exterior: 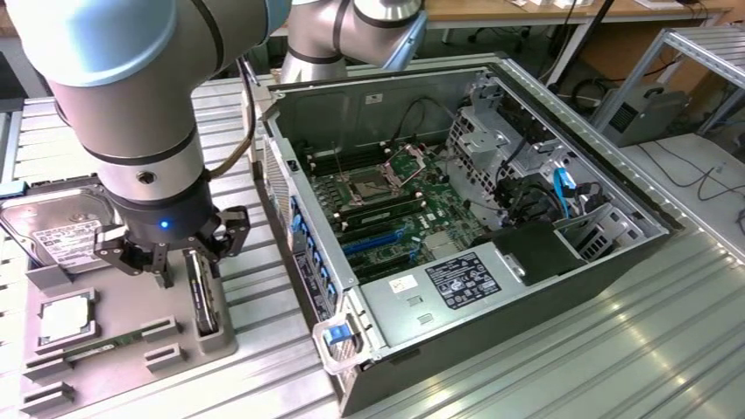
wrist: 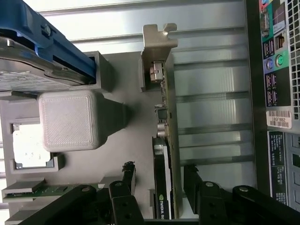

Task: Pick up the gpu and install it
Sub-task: 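Pick up the gpu and move the gpu toward the slot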

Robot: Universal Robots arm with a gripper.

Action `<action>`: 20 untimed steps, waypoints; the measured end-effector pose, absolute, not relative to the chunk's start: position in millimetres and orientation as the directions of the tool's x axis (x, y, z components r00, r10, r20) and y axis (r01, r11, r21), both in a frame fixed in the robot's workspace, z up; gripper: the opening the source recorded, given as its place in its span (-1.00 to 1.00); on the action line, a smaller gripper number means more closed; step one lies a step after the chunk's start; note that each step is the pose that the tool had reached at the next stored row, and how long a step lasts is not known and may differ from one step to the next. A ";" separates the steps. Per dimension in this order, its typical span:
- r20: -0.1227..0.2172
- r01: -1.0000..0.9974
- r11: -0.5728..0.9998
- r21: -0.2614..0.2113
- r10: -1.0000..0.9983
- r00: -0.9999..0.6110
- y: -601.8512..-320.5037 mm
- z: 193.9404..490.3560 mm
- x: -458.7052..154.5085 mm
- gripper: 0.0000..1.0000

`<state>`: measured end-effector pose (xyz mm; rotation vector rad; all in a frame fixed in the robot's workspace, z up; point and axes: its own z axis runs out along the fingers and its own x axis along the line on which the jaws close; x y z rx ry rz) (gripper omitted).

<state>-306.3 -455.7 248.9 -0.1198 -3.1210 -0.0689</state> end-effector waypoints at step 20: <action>0.021 0.077 0.996 0.045 0.076 -0.997 -452.2 239.6 -306.4 0.08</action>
